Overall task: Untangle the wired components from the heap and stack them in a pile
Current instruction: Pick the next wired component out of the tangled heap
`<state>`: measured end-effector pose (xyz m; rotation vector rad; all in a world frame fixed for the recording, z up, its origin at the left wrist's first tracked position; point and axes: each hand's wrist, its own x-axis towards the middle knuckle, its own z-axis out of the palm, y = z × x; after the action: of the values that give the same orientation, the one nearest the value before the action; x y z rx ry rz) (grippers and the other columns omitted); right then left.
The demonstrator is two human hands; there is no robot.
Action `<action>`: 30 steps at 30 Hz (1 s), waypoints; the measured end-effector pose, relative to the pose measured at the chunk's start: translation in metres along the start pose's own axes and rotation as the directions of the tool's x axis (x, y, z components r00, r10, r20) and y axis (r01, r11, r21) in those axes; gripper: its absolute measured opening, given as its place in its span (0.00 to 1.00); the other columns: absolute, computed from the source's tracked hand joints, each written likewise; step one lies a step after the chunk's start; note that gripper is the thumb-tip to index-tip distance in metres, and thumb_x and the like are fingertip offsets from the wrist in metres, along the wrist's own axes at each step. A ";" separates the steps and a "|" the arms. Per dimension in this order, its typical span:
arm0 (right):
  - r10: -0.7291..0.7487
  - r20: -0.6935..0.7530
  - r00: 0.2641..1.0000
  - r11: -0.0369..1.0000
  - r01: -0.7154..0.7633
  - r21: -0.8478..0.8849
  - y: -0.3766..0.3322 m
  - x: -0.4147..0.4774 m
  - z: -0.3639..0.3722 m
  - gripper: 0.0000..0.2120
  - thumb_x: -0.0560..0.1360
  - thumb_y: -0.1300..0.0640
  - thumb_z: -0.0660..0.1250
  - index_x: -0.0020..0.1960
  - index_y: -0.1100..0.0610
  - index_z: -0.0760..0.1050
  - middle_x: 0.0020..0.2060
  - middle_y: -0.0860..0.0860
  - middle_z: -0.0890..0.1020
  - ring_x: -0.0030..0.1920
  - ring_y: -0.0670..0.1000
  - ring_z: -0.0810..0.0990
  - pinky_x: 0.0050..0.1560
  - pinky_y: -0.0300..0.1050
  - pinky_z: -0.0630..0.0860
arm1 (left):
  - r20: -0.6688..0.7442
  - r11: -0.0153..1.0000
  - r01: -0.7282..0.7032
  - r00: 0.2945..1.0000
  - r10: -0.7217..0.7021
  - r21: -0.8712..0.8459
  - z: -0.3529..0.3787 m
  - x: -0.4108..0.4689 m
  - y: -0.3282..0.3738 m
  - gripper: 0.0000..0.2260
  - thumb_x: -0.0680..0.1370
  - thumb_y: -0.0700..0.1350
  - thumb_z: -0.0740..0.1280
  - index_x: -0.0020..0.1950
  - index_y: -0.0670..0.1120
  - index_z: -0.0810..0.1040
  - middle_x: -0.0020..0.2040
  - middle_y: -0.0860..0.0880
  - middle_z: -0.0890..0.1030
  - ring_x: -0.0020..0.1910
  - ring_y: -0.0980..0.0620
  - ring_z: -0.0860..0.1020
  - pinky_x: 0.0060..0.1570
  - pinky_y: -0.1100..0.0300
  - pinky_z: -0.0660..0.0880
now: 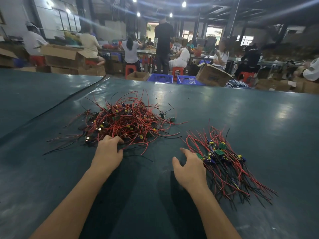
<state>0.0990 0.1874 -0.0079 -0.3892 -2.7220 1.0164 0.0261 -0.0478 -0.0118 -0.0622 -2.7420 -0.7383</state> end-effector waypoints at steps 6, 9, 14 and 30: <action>0.017 0.029 0.999 1.000 -0.018 0.020 0.000 0.000 0.000 0.25 0.79 0.45 0.62 0.74 0.50 0.65 0.70 0.48 0.71 0.71 0.52 0.67 0.72 0.53 0.64 | -0.107 0.995 -0.066 0.993 0.058 -0.070 -0.003 -0.008 0.012 0.14 0.74 0.35 0.68 0.59 0.43 0.78 0.56 0.46 0.72 0.49 0.48 0.75 0.49 0.57 0.72; 0.013 0.021 1.000 0.999 -0.014 0.044 -0.002 -0.001 -0.001 0.25 0.79 0.46 0.63 0.74 0.50 0.65 0.71 0.48 0.70 0.71 0.52 0.67 0.72 0.53 0.63 | -0.193 0.978 -0.134 0.976 0.102 -0.159 -0.005 -0.013 0.026 0.15 0.72 0.36 0.71 0.57 0.47 0.78 0.55 0.50 0.67 0.41 0.54 0.75 0.43 0.60 0.71; -0.037 0.025 0.999 0.993 0.033 0.114 -0.003 -0.004 0.001 0.25 0.78 0.47 0.63 0.73 0.51 0.66 0.70 0.48 0.71 0.70 0.50 0.68 0.71 0.51 0.65 | -0.213 0.899 -0.229 0.964 0.158 -0.372 0.002 -0.024 0.048 0.13 0.71 0.34 0.72 0.51 0.49 0.78 0.55 0.51 0.68 0.41 0.59 0.77 0.42 0.75 0.72; -0.341 0.007 0.940 0.766 0.274 0.582 -0.024 -0.016 0.014 0.15 0.76 0.56 0.70 0.55 0.37 0.76 0.44 0.41 0.84 0.43 0.45 0.84 0.43 0.45 0.82 | -0.135 0.640 -0.227 0.973 0.190 -0.735 0.009 -0.039 0.073 0.05 0.75 0.39 0.71 0.50 0.46 0.83 0.46 0.51 0.84 0.47 0.54 0.83 0.47 0.60 0.80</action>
<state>0.1058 0.1569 -0.0040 0.2259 -2.2793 1.7046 0.0695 0.0215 0.0050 -0.5232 -2.1304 -1.7138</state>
